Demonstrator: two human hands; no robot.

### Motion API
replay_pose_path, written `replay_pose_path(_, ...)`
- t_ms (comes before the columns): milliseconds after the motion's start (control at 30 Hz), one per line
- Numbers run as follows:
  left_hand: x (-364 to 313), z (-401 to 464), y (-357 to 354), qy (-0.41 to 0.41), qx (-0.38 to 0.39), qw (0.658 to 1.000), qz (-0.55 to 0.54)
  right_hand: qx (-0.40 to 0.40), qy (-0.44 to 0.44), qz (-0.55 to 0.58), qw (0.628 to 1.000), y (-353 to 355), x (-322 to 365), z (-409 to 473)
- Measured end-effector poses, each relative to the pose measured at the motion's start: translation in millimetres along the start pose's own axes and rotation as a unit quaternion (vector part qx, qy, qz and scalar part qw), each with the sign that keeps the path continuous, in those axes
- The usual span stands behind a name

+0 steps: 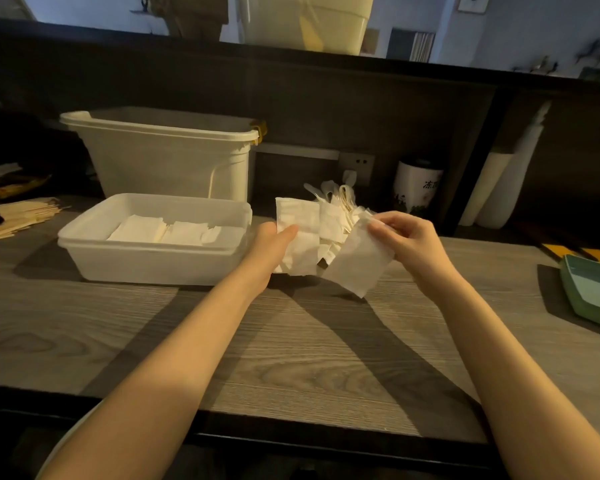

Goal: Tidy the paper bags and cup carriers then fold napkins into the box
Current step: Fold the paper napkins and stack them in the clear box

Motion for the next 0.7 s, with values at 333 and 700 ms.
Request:
replay_pose_path(333, -3.6, -30.4, -17.2, 0.082, 0.266, 0.96, -0.035, 0.077, -0.057, 0.034, 0.995, -6.6, 3.1, -1.3)
replay_pose_path(700, 2.8, -31.0, -23.5, 0.06, 0.294, 0.954, -0.005, -0.002, 0.024, -0.137, 0.99, -20.5, -6.9, -0.6)
Point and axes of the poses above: each hand's wrist, its own z-axis towards the middle knuckle, its own y-axis out of the back of the hand, x = y × z, the point moved 1 cm from there along z, towards the middle knuckle, and after that the axes turned 5 degrees about -x, right-handed, at the moved point
